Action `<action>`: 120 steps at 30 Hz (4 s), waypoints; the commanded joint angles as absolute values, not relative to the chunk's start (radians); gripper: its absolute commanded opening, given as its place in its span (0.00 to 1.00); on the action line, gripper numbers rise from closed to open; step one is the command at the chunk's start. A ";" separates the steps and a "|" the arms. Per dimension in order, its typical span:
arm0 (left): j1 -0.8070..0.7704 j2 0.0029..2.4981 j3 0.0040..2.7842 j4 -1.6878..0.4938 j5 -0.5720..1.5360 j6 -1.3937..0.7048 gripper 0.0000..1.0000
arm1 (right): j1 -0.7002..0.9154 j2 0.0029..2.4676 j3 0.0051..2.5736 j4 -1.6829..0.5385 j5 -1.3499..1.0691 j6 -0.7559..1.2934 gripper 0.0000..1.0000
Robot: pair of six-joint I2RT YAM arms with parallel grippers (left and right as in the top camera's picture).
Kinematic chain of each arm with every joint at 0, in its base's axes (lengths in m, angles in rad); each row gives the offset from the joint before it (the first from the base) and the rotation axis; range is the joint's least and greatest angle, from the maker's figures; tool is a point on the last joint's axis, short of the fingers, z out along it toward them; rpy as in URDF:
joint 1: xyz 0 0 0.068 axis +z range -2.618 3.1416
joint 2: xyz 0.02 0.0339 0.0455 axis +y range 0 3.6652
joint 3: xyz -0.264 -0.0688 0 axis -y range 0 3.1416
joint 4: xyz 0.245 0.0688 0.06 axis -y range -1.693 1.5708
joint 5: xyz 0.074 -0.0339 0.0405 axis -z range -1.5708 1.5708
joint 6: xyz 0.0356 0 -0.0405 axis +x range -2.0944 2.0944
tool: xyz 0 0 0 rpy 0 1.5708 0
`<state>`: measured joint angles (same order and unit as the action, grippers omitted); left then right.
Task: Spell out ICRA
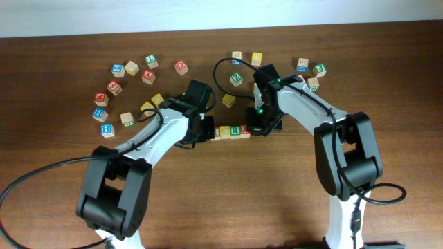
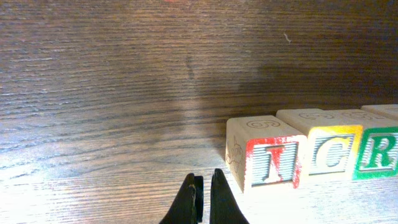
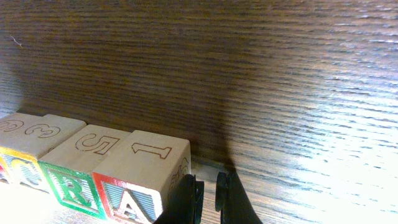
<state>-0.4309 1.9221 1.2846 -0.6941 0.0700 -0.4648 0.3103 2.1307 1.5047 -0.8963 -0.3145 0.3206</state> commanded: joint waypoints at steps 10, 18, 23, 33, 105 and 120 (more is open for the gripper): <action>-0.477 1.851 1.259 -0.775 0.203 -0.535 0.00 | 0.326 2.150 1.473 -0.928 -0.303 0.358 0.04; -0.517 1.851 1.210 -0.701 0.100 -0.618 0.00 | 0.326 2.150 1.473 -0.926 -0.302 0.357 0.04; -0.533 1.900 1.210 -0.655 0.101 -0.617 0.00 | 0.326 2.150 1.473 -0.923 -0.302 0.357 0.04; -0.535 1.939 1.210 -0.629 0.055 -0.613 0.00 | 0.326 2.150 1.473 -0.923 -0.302 0.357 0.04; -0.340 1.982 1.271 -0.586 0.218 -0.510 0.00 | 0.326 2.150 1.473 -0.927 -0.303 0.357 0.04; -0.340 1.982 1.271 -0.550 0.274 -0.511 0.00 | 0.326 2.150 1.473 -0.927 -0.307 0.357 0.04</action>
